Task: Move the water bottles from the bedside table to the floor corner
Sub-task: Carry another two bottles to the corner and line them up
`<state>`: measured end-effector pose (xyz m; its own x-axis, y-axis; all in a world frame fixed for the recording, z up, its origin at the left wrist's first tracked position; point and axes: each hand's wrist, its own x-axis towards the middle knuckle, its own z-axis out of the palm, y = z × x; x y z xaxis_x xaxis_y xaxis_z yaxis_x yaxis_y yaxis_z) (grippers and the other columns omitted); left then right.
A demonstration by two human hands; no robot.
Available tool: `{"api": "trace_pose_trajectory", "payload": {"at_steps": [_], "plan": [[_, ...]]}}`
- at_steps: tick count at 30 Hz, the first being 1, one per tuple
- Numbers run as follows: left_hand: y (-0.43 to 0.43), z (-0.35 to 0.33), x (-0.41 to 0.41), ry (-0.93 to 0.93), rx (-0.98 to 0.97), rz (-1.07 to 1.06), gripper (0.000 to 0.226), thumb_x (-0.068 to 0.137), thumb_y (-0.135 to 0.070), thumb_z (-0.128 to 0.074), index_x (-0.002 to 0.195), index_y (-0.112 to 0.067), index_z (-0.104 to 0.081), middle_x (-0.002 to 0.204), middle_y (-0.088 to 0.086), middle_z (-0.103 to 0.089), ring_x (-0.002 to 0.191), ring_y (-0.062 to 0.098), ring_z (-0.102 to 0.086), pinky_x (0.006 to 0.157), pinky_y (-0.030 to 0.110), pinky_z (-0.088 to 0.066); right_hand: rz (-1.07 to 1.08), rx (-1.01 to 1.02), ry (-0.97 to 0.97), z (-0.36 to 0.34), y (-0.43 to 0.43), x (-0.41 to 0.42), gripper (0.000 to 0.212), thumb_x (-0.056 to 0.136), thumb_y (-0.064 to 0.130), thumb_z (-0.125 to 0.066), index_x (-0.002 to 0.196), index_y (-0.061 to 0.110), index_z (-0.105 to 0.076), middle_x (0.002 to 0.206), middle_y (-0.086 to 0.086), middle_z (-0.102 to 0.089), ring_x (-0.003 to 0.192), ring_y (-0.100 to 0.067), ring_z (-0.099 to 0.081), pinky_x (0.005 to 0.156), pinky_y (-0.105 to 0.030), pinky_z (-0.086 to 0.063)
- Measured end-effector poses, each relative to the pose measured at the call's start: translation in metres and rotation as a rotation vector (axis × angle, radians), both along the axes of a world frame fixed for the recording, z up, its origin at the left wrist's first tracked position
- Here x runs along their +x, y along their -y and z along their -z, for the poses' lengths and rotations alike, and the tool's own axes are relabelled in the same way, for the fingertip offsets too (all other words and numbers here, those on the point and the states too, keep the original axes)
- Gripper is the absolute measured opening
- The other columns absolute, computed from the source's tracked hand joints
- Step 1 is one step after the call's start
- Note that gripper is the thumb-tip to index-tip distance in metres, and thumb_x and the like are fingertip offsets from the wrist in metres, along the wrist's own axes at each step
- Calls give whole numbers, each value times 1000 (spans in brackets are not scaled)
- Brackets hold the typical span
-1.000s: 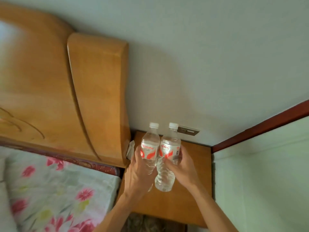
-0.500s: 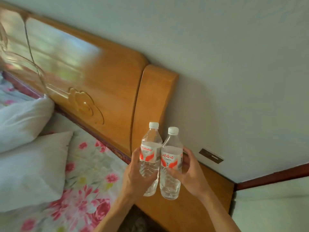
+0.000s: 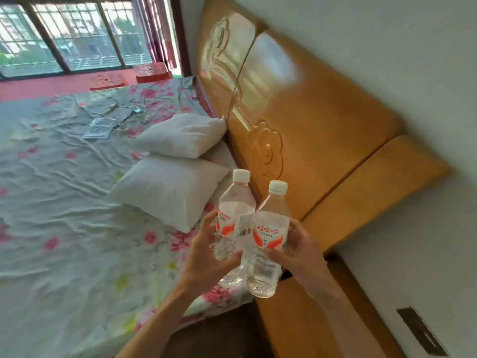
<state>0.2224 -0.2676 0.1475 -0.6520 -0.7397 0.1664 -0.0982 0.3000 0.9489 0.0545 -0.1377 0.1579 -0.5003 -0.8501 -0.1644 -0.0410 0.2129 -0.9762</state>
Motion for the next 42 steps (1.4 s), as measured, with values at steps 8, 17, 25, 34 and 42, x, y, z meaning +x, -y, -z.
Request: {"api": "trace_pose_trajectory", "payload": {"at_steps": [8,17,25,34,42], "plan": [[36,-8,123,-29,74,-305,81,68,-16,-87,130,-35,-39,110,-8,-68,98,10,-69,71,19,-55,-265,-35,-22,-31,92,86,64,65,26,-83,122,24,-55,111,8,-72,105,-10,-69,90,-31,-57],[64,-16,280,-81,167,-473,83,62,-33,-84,132,-37,-40,113,-5,-69,101,19,-69,78,40,-60,-502,-121,-15,-44,167,225,59,69,11,-86,121,15,-58,107,-3,-73,100,-22,-70,87,-38,-58],[73,-38,425,-94,164,-603,69,59,-39,-83,110,-63,-44,107,-17,-69,99,16,-69,73,29,-58,-665,-199,47,-49,213,370,60,64,28,-86,118,18,-62,106,-10,-73,101,-28,-68,88,-41,-54],[61,-59,560,-111,91,-838,66,71,-13,-78,123,-30,-41,104,-11,-71,98,15,-70,73,29,-59,-920,-254,94,-64,252,514,64,62,28,-86,119,13,-61,107,-8,-73,98,-23,-69,84,-36,-55],[48,-70,648,-142,147,-1036,78,65,-32,-87,129,-31,-42,116,-4,-68,109,21,-66,90,41,-55,-1182,-249,166,-70,297,616,60,64,24,-86,118,15,-62,110,-13,-70,103,-32,-67,87,-42,-57]]}}
